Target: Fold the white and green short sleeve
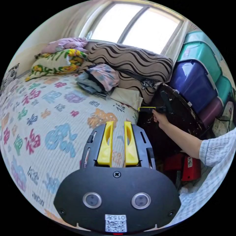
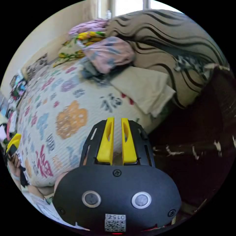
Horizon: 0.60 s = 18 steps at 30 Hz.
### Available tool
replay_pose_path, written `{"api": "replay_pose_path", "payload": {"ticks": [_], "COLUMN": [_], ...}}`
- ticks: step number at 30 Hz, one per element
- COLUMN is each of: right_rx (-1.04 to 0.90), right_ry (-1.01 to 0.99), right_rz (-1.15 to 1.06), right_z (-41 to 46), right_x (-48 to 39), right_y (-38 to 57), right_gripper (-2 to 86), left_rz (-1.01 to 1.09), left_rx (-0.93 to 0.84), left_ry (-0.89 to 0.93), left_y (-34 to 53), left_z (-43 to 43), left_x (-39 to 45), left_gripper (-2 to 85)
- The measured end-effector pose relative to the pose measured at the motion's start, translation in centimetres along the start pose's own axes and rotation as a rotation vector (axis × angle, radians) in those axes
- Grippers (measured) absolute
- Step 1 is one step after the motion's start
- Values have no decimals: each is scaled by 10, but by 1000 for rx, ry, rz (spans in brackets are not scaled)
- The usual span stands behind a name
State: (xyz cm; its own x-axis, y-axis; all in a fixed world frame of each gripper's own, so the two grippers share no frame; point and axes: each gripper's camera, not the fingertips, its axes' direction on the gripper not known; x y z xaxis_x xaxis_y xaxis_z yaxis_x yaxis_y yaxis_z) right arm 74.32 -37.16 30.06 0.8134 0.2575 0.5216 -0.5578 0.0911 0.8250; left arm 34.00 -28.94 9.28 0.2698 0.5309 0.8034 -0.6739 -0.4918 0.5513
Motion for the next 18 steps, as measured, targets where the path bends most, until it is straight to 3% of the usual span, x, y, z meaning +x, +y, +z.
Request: {"api": "replay_pose_path", "payload": {"ticks": [5, 12, 18], "right_rx": [-81, -115, 151], "right_ry": [5, -33, -528], "right_rz": [215, 153, -221], "right_z": [28, 3, -156], "right_x": [73, 56, -35], "right_y": [-63, -102, -85], "right_gripper": [58, 15, -7], "left_rz": [58, 78, 21], "left_rx": [-104, -164, -84], "left_ry": [108, 99, 27], "left_y": [-57, -53, -65], "left_z": [156, 226, 219], "left_x": [28, 28, 23], "left_gripper": [73, 73, 141]}}
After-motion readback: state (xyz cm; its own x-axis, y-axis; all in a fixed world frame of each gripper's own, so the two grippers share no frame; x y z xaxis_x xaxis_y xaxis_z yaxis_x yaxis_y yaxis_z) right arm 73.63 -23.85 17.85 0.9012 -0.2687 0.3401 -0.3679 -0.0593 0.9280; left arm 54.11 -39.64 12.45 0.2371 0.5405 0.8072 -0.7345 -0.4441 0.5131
